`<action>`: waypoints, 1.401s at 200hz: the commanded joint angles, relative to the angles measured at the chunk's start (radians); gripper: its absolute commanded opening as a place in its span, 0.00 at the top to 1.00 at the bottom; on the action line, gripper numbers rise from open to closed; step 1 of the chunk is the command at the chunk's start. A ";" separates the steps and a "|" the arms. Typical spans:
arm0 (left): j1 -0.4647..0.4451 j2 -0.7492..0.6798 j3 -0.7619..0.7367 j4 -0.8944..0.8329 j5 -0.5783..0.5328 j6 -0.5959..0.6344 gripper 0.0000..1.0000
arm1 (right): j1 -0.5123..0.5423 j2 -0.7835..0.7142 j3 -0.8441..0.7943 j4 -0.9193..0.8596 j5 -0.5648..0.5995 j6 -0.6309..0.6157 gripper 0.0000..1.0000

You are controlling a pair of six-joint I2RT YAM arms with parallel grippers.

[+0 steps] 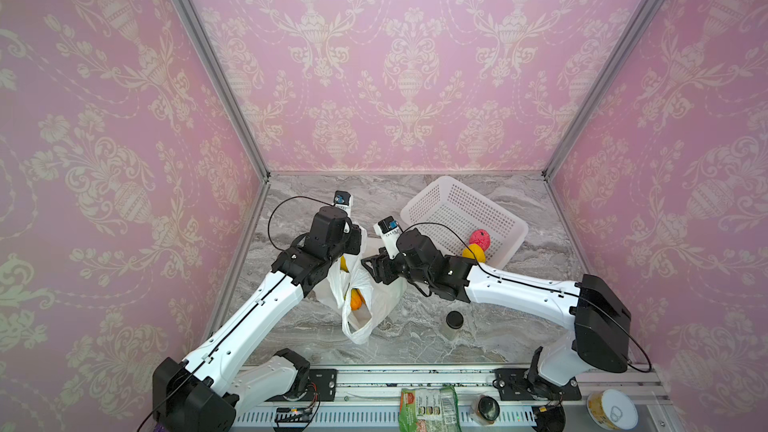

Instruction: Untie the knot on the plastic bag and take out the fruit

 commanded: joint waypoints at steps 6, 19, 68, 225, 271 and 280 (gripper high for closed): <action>0.005 -0.071 -0.028 -0.064 -0.002 -0.037 0.58 | 0.003 0.019 0.045 0.018 -0.001 0.001 0.29; 0.005 -0.089 -0.030 -0.089 0.002 -0.047 0.53 | 0.004 0.020 0.051 0.027 -0.004 -0.005 0.18; 0.004 -0.165 -0.033 -0.190 -0.034 -0.098 0.50 | 0.003 0.098 0.138 -0.005 0.018 -0.039 0.36; -0.263 -0.282 0.099 -0.530 -0.207 -0.335 0.01 | -0.075 0.169 0.271 -0.046 0.113 -0.042 0.93; -0.331 -0.282 0.232 -0.728 -0.514 -0.427 0.01 | -0.104 0.210 0.316 -0.083 0.219 -0.038 0.93; -0.331 -0.304 0.238 -0.713 -0.503 -0.416 0.01 | -0.124 0.228 0.340 -0.086 0.216 -0.031 0.94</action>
